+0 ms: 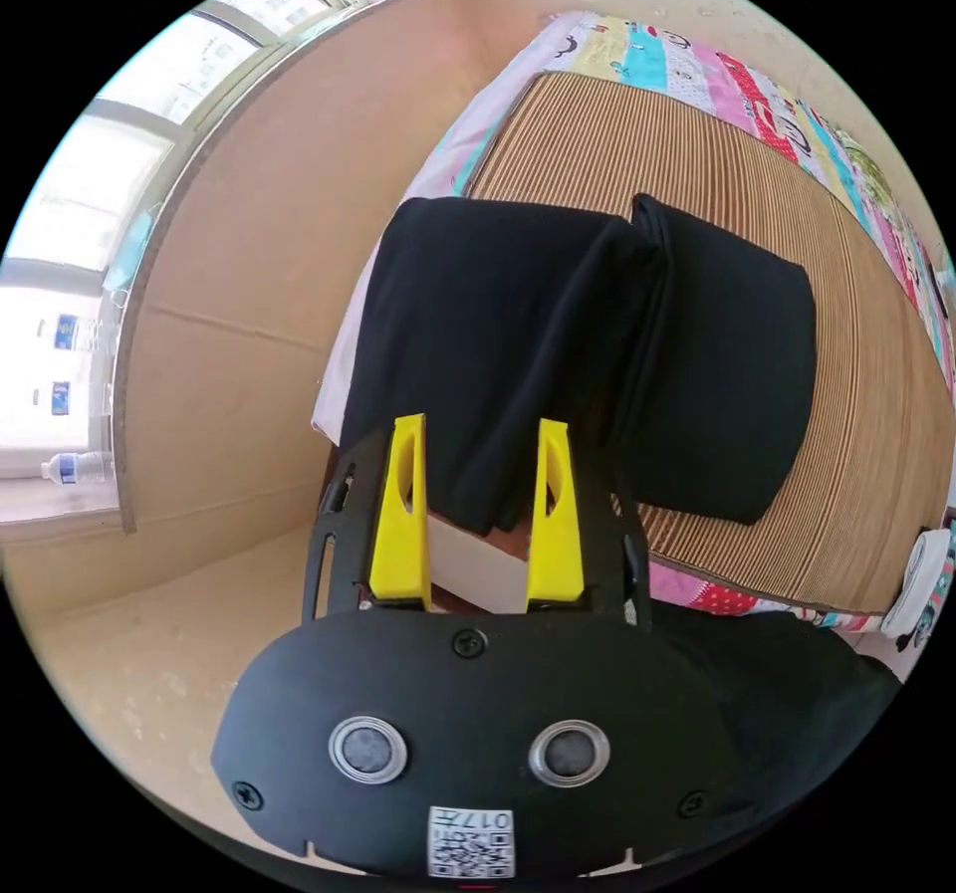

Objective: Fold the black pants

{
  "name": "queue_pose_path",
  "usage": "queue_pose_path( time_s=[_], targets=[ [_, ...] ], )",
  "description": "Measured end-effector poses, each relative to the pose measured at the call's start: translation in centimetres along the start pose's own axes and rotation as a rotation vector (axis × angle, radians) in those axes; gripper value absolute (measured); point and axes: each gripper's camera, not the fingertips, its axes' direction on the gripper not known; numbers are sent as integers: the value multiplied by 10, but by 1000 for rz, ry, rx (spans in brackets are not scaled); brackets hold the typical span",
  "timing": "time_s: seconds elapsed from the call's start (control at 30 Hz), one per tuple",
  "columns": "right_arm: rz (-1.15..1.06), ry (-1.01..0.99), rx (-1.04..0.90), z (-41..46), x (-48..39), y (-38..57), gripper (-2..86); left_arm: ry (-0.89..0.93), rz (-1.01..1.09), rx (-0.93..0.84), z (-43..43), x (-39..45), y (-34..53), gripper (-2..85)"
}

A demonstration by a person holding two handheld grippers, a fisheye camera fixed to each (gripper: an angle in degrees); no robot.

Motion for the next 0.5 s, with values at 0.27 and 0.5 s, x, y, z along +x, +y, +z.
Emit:
queue_pose_path(
  time_s=[0.27, 0.5],
  targets=[
    [220, -94, 46, 19, 22, 44, 3, 182, -133, -183, -1, -12, 11, 100],
    [293, -229, 180, 41, 45, 44, 3, 1067, -273, 72, -107, -130, 13, -7]
  ],
)
